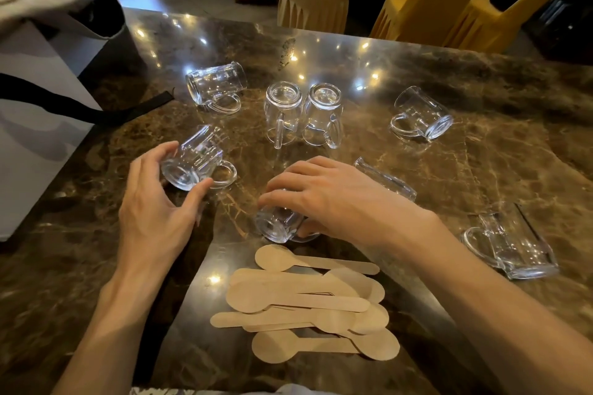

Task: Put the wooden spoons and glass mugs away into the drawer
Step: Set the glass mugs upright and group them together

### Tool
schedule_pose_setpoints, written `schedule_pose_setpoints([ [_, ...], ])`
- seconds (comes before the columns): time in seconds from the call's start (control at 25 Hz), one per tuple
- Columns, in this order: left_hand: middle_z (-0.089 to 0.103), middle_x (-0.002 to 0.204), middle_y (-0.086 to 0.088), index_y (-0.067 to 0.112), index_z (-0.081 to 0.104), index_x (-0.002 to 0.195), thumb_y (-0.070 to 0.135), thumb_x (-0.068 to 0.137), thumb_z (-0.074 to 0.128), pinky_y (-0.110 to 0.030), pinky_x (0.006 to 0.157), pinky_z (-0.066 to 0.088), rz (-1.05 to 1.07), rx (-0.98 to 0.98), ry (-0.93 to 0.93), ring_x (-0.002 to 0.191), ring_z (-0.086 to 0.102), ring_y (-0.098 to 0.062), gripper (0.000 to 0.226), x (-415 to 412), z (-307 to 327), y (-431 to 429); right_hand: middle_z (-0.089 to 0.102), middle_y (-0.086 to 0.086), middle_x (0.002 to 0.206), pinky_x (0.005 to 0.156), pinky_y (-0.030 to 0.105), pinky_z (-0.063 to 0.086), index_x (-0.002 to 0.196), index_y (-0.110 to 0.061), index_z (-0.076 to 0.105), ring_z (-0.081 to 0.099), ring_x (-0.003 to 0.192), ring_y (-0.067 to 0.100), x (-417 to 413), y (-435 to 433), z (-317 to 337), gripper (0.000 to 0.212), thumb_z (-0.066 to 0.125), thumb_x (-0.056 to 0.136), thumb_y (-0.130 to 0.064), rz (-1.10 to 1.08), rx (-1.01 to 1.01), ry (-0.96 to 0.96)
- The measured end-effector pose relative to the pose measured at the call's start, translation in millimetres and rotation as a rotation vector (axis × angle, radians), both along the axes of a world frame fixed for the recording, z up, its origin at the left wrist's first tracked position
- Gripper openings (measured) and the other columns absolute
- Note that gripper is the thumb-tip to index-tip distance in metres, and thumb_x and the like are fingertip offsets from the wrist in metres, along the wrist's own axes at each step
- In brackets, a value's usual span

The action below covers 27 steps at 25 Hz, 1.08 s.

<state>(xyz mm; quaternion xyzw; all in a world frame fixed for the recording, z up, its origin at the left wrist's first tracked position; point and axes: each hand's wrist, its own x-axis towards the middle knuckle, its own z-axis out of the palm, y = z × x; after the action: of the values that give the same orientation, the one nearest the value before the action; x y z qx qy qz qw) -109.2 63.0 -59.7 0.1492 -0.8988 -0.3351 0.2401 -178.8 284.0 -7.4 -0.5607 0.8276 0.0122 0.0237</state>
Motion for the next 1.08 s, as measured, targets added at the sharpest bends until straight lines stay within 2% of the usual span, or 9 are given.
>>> schedule_pose_setpoints([
  [0.2, 0.052, 0.132, -0.005, 0.021, 0.045, 0.133, 0.029, 0.081, 0.07, -0.027, 0.095, 0.034, -0.103, -0.099, -0.004, 0.119, 0.047, -0.015, 0.058, -19.2, 21.2, -1.6, 0.052, -0.008, 0.135, 0.104, 0.029, 0.038, 0.138, -0.025, 0.041, 0.046, 0.123, 0.009, -12.4, 13.4, 15.4, 0.066, 0.067, 0.08, -0.042, -0.16, -0.203, -0.186],
  [0.32, 0.052, 0.134, -0.005, 0.021, 0.044, 0.136, 0.029, 0.084, 0.068, -0.031, 0.098, 0.032, -0.165, -0.181, -0.043, 0.123, 0.046, -0.023, 0.057, -35.7, 30.3, -1.3, 0.05, -0.018, 0.115, 0.089, 0.019, 0.04, 0.137, -0.025, 0.042, 0.043, 0.102, -0.003, -20.9, 22.3, 22.8, 0.069, 0.067, 0.076, -0.046, -0.337, -0.395, -0.322],
  [0.4, 0.052, 0.134, -0.006, 0.022, 0.044, 0.137, 0.029, 0.085, 0.066, -0.035, 0.1, 0.033, -0.196, -0.227, -0.066, 0.121, 0.046, -0.025, 0.057, -46.5, 36.0, 0.3, 0.048, -0.017, 0.109, 0.082, 0.016, 0.04, 0.136, -0.023, 0.043, 0.046, 0.093, -0.002, -26.5, 28.8, 25.6, 0.07, 0.07, 0.075, -0.042, -0.412, -0.499, -0.363],
  [0.56, 0.051, 0.136, -0.007, 0.022, 0.044, 0.139, 0.03, 0.087, 0.062, -0.038, 0.1, 0.033, -0.245, -0.257, -0.113, 0.122, 0.043, -0.028, 0.055, -63.6, 44.3, 3.8, 0.059, 0.0, 0.116, 0.085, 0.027, 0.051, 0.136, -0.022, 0.042, 0.058, 0.096, 0.016, -35.6, 42.2, 26.0, 0.067, 0.071, 0.076, -0.035, -0.568, -0.73, -0.459],
  [0.72, 0.05, 0.138, -0.007, 0.022, 0.045, 0.138, 0.032, 0.088, 0.061, -0.041, 0.103, 0.032, -0.28, -0.256, -0.153, 0.124, 0.041, -0.03, 0.053, -73.8, 49.6, 4.8, 0.059, 0.005, 0.121, 0.092, 0.025, 0.051, 0.139, -0.015, 0.04, 0.061, 0.103, 0.013, -49.3, 59.5, 25.1, 0.065, 0.068, 0.081, -0.027, -0.67, -0.947, -0.553],
  [0.84, 0.051, 0.138, -0.006, 0.025, 0.047, 0.137, 0.033, 0.088, 0.061, -0.044, 0.102, 0.035, -0.312, -0.246, -0.169, 0.122, 0.045, -0.03, 0.052, -81.1, 52.6, 5.2, 0.061, 0.002, 0.124, 0.093, 0.024, 0.049, 0.139, -0.012, 0.041, 0.06, 0.11, 0.012, -60.6, 73.3, 24.7, 0.061, 0.066, 0.085, -0.026, -0.697, -0.996, -0.523],
  [0.92, 0.052, 0.137, -0.005, 0.026, 0.048, 0.137, 0.033, 0.088, 0.061, -0.044, 0.1, 0.037, -0.318, -0.233, -0.176, 0.12, 0.046, -0.029, 0.051, -85.0, 53.3, 5.7, 0.064, -0.002, 0.122, 0.091, 0.03, 0.051, 0.136, -0.017, 0.045, 0.061, 0.108, 0.012, -66.9, 82.0, 22.4, 0.055, 0.066, 0.086, -0.026, -0.701, -1.022, -0.538],
  [1.0, 0.052, 0.137, -0.005, 0.026, 0.048, 0.137, 0.034, 0.088, 0.06, -0.045, 0.098, 0.037, -0.316, -0.224, -0.185, 0.12, 0.045, -0.029, 0.051, -87.6, 53.4, 5.8, 0.064, -0.004, 0.123, 0.092, 0.035, 0.05, 0.135, -0.021, 0.047, 0.061, 0.107, 0.012, -73.0, 88.6, 18.2, 0.052, 0.065, 0.087, -0.026, -0.725, -0.997, -0.554],
  [1.08, 0.052, 0.136, -0.006, 0.025, 0.048, 0.136, 0.034, 0.088, 0.06, -0.045, 0.098, 0.039, -0.32, -0.208, -0.183, 0.121, 0.046, -0.028, 0.05, -89.4, 53.5, 6.1, 0.062, -0.003, 0.126, 0.097, 0.034, 0.048, 0.136, -0.017, 0.046, 0.059, 0.111, 0.01, -78.5, 93.0, 11.8, 0.053, 0.065, 0.087, -0.024, -0.743, -0.954, -0.564],
])
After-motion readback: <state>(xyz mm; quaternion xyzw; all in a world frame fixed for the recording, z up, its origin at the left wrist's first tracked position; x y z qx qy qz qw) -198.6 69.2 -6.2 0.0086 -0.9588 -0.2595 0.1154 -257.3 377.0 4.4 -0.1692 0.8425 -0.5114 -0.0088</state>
